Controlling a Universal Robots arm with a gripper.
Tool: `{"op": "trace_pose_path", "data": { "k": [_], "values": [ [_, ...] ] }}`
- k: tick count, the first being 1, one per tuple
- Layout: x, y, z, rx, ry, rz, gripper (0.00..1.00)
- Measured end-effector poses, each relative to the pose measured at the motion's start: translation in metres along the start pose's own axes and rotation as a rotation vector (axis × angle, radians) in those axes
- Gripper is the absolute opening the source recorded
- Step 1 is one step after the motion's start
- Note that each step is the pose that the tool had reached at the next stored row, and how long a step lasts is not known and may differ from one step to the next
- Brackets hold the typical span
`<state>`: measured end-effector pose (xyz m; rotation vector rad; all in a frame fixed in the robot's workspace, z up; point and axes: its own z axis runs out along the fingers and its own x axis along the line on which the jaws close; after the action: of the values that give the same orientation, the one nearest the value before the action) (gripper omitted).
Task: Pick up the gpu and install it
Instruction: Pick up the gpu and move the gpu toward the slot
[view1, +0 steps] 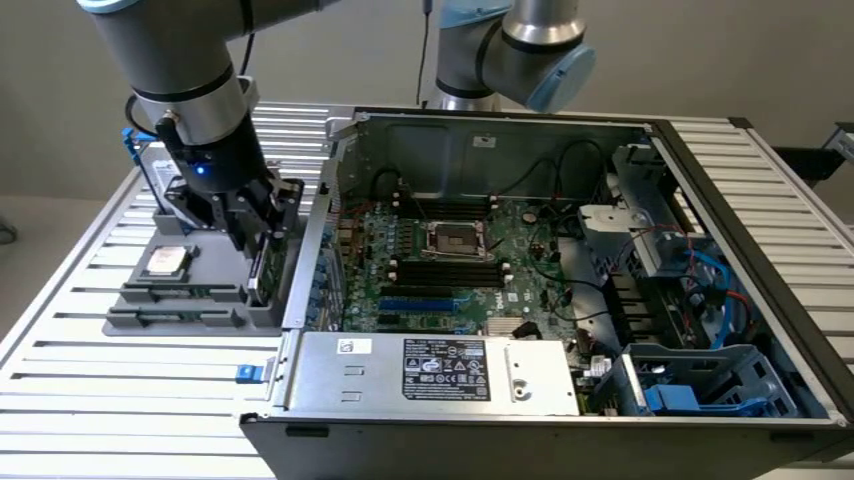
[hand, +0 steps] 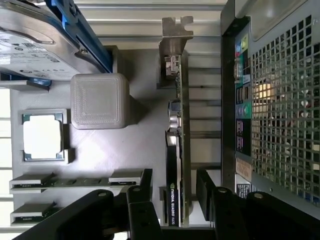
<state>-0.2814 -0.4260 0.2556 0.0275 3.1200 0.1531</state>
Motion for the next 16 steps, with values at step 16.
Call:
{"op": "trace_pose_path", "data": {
  "k": [16],
  "values": [
    [0.001, 0.0031, 0.017, -0.0226, -0.0045, 0.001, 0.48]
  ]
}}
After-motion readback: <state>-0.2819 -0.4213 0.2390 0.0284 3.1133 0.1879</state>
